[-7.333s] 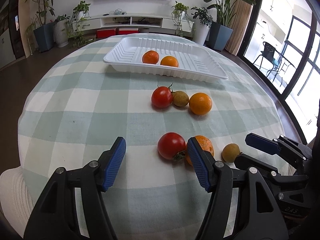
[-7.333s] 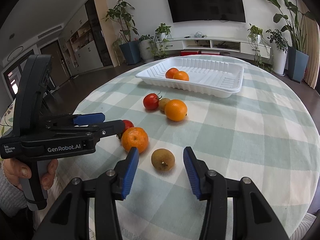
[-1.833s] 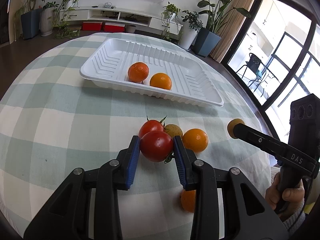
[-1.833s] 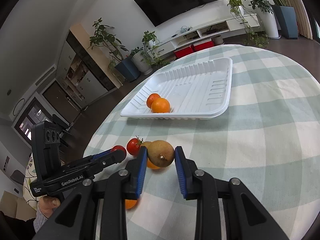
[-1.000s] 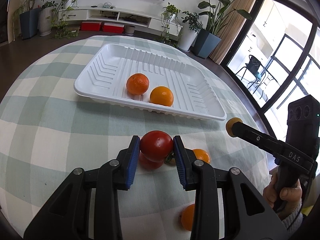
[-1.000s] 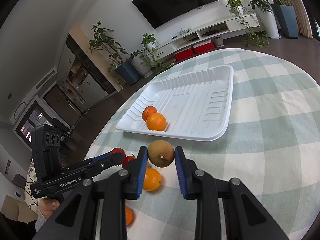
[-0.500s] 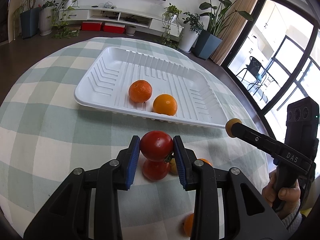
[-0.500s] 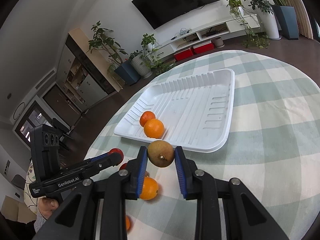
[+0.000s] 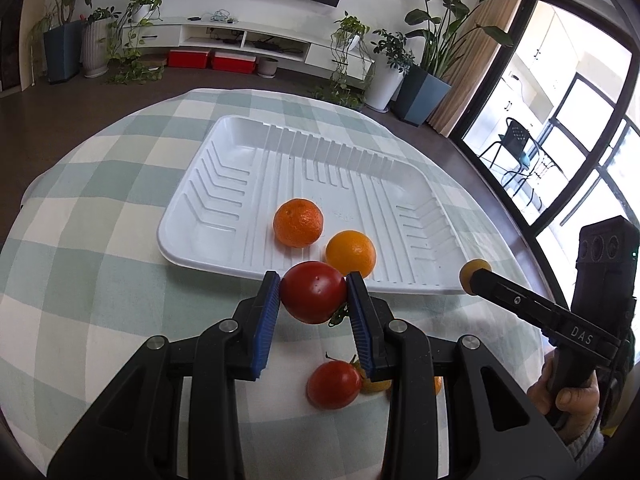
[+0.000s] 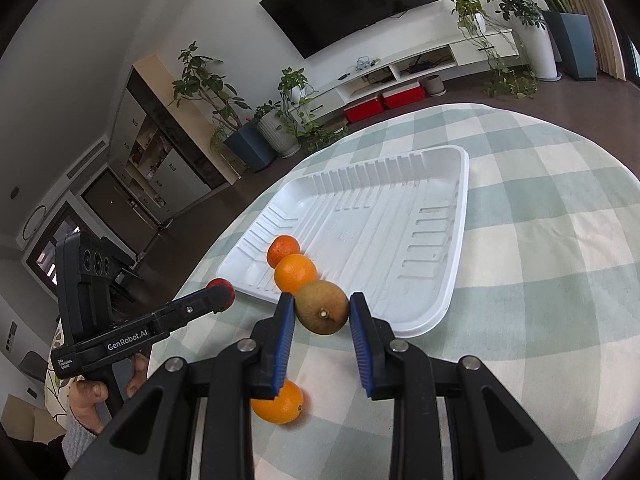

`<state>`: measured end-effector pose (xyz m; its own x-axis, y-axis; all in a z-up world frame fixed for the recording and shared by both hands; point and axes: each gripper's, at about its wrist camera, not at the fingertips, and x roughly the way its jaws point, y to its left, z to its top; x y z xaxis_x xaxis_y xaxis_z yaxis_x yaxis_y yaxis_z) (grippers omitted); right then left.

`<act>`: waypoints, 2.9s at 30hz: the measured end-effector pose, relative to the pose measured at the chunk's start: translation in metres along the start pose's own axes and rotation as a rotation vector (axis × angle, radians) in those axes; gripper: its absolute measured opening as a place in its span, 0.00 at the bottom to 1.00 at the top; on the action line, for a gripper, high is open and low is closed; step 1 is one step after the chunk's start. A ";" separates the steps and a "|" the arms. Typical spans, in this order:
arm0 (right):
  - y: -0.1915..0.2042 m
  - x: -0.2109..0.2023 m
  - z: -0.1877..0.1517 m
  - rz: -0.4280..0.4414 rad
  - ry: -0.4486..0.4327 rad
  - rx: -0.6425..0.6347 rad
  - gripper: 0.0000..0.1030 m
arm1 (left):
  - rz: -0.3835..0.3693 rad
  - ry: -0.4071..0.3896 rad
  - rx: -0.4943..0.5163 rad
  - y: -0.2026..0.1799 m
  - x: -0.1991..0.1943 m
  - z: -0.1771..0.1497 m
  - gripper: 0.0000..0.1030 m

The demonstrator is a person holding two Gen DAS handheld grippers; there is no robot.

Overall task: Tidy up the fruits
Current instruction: 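Lift the held tomato and kiwi and carry both over the white tray, then lower the held tomato and kiwi down into the white tray, then open the left tool to release the tomato while the right tool releases the kiwi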

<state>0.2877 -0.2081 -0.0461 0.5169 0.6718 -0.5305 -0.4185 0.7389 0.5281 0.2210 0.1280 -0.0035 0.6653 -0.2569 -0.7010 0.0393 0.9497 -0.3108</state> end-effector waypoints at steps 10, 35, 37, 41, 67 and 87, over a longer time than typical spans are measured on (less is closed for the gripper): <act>-0.008 0.012 0.006 -0.014 0.011 0.012 0.30 | 0.018 -0.005 0.002 0.008 0.011 0.019 0.31; -0.018 0.034 0.016 -0.049 0.040 0.002 0.30 | 0.059 0.014 0.003 0.025 0.040 0.036 0.31; -0.019 0.035 0.015 -0.053 0.043 0.002 0.30 | 0.061 0.016 0.001 0.026 0.042 0.037 0.31; -0.020 0.037 0.016 -0.062 0.045 -0.003 0.30 | 0.065 0.019 0.002 0.027 0.045 0.038 0.31; -0.018 0.043 0.022 -0.108 0.046 -0.040 0.30 | 0.088 0.016 0.015 0.029 0.056 0.044 0.31; -0.015 0.042 0.022 -0.136 0.047 -0.068 0.30 | 0.093 0.011 0.021 0.029 0.056 0.045 0.31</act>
<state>0.3324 -0.1921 -0.0624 0.5372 0.5661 -0.6253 -0.3976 0.8238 0.4041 0.2930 0.1490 -0.0231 0.6585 -0.1694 -0.7333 -0.0064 0.9731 -0.2305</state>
